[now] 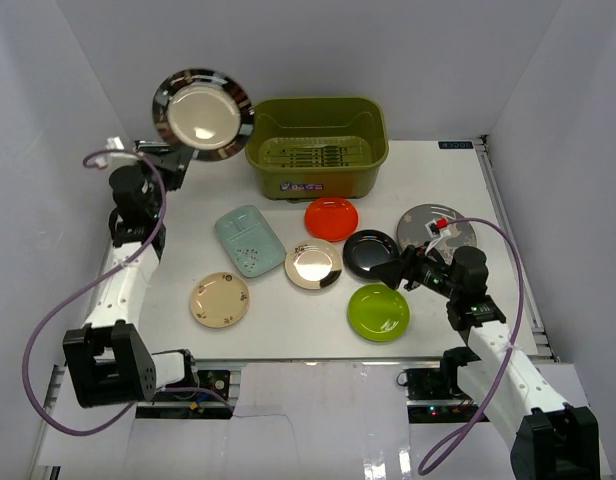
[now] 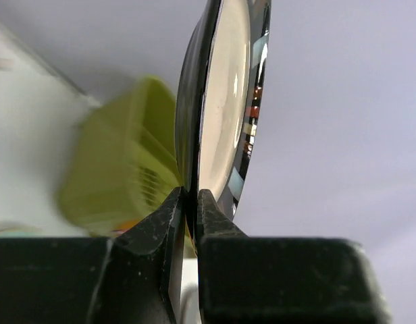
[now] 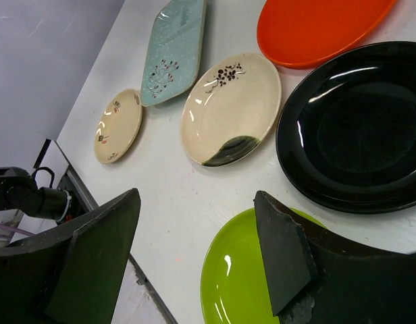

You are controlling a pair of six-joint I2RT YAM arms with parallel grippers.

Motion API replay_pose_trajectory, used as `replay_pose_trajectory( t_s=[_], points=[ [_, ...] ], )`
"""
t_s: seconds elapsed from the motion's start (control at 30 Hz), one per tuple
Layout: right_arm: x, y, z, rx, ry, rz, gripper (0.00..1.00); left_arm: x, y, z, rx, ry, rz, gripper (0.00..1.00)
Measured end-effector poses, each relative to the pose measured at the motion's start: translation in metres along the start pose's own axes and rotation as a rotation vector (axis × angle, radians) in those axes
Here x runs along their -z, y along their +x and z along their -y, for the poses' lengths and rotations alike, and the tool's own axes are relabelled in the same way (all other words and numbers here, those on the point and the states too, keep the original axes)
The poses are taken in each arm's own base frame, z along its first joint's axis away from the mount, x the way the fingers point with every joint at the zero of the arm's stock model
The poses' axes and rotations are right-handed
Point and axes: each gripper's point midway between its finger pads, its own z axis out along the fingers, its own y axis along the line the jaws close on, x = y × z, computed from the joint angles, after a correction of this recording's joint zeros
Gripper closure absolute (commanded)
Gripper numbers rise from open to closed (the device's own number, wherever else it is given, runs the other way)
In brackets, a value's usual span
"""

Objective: Place the plates into the plastic bin on the countertop

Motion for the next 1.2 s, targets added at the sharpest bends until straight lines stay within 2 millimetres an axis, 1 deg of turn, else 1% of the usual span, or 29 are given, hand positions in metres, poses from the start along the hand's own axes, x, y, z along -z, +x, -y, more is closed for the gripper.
replay_pose_trajectory(
  t_s=[0.03, 0.1, 0.13, 0.17, 0.23, 0.3, 0.37, 0.4, 0.47, 0.53, 0.6, 0.67, 0.7, 0.77, 0.8, 0.87, 0.97, 1.0, 1.03, 1.1, 1.13, 1.2],
  points=[
    [0.0, 0.0, 0.0, 0.0, 0.0, 0.002, 0.26, -0.006, 0.011, 0.021, -0.016, 0.048, -0.031, 1.0],
    [0.001, -0.001, 0.0, 0.002, 0.005, 0.006, 0.26, -0.025, 0.032, 0.07, -0.058, 0.147, -0.097, 1.0],
    [0.001, -0.002, 0.0, 0.004, 0.01, 0.01, 0.26, -0.035, 0.043, 0.087, -0.071, 0.183, -0.128, 1.0],
    [0.002, -0.003, -0.001, 0.007, 0.012, 0.016, 0.26, -0.046, 0.059, 0.104, -0.089, 0.22, -0.17, 1.0],
    [0.004, -0.005, -0.001, 0.015, 0.018, 0.03, 0.26, -0.07, 0.088, 0.12, -0.119, 0.255, -0.237, 1.0],
    [0.006, -0.007, -0.002, 0.021, 0.025, 0.041, 0.26, -0.095, 0.12, 0.124, -0.153, 0.261, -0.306, 1.0],
    [0.008, -0.007, -0.003, 0.024, 0.032, 0.045, 0.26, -0.12, 0.154, 0.114, -0.183, 0.246, -0.375, 1.0],
    [0.008, -0.007, -0.003, 0.023, 0.037, 0.047, 0.26, -0.132, 0.171, 0.105, -0.194, 0.228, -0.413, 1.0],
    [0.01, -0.007, -0.003, 0.022, 0.043, 0.047, 0.26, -0.155, 0.209, 0.077, -0.222, 0.172, -0.495, 1.0],
    [0.011, -0.005, -0.002, 0.02, 0.054, 0.041, 0.26, -0.174, 0.242, 0.045, -0.239, 0.109, -0.56, 1.0],
    [0.013, -0.004, -0.001, 0.021, 0.063, 0.039, 0.26, -0.189, 0.264, 0.017, -0.226, 0.049, -0.595, 1.0],
    [0.014, -0.003, 0.0, 0.022, 0.068, 0.036, 0.26, -0.199, 0.277, -0.003, -0.245, 0.023, -0.613, 1.0],
    [0.015, -0.002, 0.0, 0.022, 0.072, 0.033, 0.26, -0.201, 0.282, -0.017, -0.258, -0.013, -0.622, 1.0],
    [0.016, 0.0, 0.001, 0.017, 0.083, 0.028, 0.26, -0.202, 0.289, -0.039, -0.268, -0.067, -0.644, 1.0],
    [0.016, 0.0, 0.002, 0.016, 0.088, 0.028, 0.26, -0.202, 0.292, -0.046, -0.27, -0.084, -0.654, 1.0],
    [0.017, 0.001, 0.004, 0.01, 0.103, 0.022, 0.26, -0.204, 0.29, -0.049, -0.277, -0.095, -0.655, 1.0],
    [0.019, 0.001, 0.012, 0.0, 0.155, 0.019, 0.26, -0.208, 0.285, -0.044, -0.305, -0.102, -0.646, 1.0],
    [0.02, 0.001, 0.015, -0.004, 0.177, 0.023, 0.26, -0.212, 0.284, -0.039, -0.314, -0.092, -0.641, 0.91],
    [0.021, -0.001, 0.018, -0.008, 0.203, 0.032, 0.26, -0.215, 0.283, -0.037, -0.32, -0.08, -0.635, 0.69],
    [0.024, -0.005, 0.027, -0.02, 0.261, 0.058, 0.25, -0.218, 0.285, -0.036, -0.321, -0.062, -0.635, 0.42],
    [0.025, -0.008, 0.033, -0.031, 0.298, 0.076, 0.25, -0.218, 0.286, -0.034, -0.317, -0.052, -0.637, 0.23],
    [0.028, -0.012, 0.044, -0.062, 0.366, 0.112, 0.16, -0.217, 0.288, -0.032, -0.312, -0.037, -0.649, 0.1]
  ],
)
